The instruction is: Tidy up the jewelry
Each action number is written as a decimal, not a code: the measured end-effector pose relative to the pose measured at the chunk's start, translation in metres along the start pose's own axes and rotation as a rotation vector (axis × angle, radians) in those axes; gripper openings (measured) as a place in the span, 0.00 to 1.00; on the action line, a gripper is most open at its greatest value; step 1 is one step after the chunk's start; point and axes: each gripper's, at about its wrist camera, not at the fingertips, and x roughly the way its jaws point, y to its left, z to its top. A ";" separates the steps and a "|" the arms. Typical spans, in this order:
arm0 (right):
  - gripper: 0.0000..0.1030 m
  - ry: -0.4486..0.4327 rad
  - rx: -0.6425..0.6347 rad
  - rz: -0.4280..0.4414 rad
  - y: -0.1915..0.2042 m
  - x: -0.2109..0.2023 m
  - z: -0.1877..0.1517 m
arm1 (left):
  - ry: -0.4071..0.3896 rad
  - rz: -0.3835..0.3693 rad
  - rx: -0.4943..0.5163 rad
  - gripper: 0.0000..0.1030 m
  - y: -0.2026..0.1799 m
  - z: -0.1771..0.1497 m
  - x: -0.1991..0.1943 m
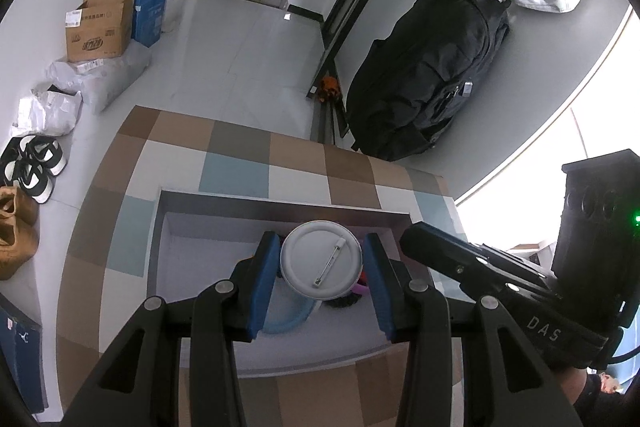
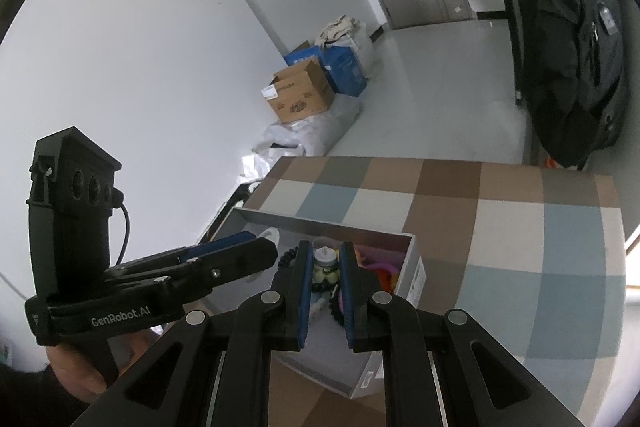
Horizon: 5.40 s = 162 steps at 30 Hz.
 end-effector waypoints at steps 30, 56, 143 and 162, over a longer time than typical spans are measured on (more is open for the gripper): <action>0.87 -0.108 0.009 -0.056 -0.005 -0.029 -0.008 | -0.117 0.163 0.053 0.76 -0.009 -0.002 -0.013; 1.00 -0.261 -0.090 -0.157 0.031 -0.100 -0.061 | -0.294 0.287 0.095 0.82 -0.024 -0.046 -0.083; 1.00 -0.251 -0.114 -0.208 0.040 -0.106 -0.097 | -0.309 0.286 0.130 0.82 -0.033 -0.079 -0.084; 1.00 -0.247 -0.116 -0.210 0.041 -0.106 -0.098 | -0.313 0.268 0.133 0.82 -0.034 -0.079 -0.083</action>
